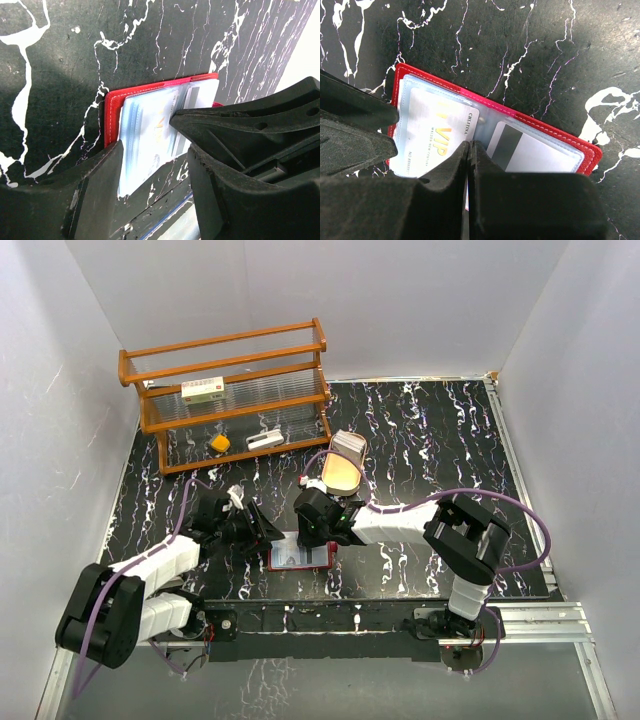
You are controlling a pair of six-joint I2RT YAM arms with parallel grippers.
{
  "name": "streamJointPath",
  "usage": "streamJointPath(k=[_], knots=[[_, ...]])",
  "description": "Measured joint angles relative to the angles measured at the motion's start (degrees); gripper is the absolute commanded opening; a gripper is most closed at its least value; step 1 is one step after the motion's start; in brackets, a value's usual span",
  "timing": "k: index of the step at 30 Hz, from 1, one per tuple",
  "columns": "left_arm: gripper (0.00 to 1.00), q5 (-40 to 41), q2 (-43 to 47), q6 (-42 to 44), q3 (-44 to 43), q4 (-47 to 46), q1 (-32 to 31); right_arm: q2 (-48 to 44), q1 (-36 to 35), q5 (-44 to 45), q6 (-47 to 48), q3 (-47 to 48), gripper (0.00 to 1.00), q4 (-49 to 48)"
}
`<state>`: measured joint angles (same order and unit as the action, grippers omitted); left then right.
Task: Put the credit cards into the card holder
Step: Turn over the card slot in the card holder.
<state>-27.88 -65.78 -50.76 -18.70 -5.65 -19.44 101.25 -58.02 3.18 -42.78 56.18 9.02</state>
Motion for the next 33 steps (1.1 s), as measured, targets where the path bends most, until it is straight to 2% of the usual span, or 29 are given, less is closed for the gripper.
streamJointPath(k=[23,33], knots=[[0.52,-5.92,-0.72,-4.37,2.01,-9.9,0.2,-0.2,0.02,-0.13,0.24,-0.7,0.0,-1.16],[0.52,-8.83,0.74,-10.99,4.7,-17.0,-0.31,-0.28,0.0,-0.17,0.44,-1.68,0.06,-4.02]])
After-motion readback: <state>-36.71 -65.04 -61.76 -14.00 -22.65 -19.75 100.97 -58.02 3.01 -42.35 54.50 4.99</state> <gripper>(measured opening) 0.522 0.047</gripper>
